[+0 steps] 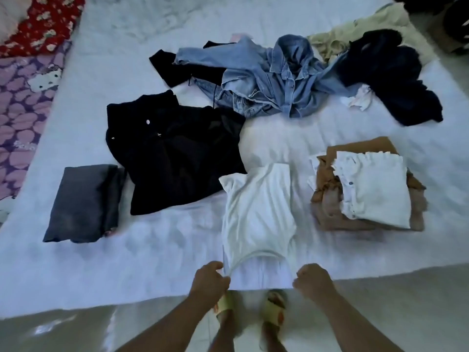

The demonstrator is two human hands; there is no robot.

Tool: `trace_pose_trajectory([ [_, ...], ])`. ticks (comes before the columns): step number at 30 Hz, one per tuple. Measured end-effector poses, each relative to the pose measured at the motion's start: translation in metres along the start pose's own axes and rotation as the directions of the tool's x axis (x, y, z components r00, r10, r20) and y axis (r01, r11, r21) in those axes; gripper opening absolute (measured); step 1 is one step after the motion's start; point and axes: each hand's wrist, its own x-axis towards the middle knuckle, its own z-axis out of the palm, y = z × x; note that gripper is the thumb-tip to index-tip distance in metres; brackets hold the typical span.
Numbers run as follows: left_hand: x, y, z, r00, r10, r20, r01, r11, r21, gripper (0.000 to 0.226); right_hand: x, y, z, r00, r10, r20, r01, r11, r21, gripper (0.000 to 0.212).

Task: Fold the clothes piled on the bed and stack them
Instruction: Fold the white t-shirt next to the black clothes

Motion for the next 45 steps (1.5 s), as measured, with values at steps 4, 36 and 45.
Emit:
trace_pose_trajectory([
  [4,0.009,-0.037,0.034,0.99,-0.129,0.063,0.12,0.983,0.137,0.021,0.006,0.018,0.04,0.999,0.031,0.022,-0.031,0.999,-0.012,0.027],
  [36,0.112,-0.054,0.057,0.958,0.1,-0.27,-0.087,0.994,0.059,0.036,0.106,0.043,0.05,0.945,-0.11,-0.309,0.207,0.931,0.301,0.009],
  [45,0.11,-0.068,0.057,0.882,0.395,-0.258,-0.292,0.887,0.358,0.036,0.106,0.03,0.042,0.933,-0.238,-0.268,0.293,0.937,0.19,0.024],
])
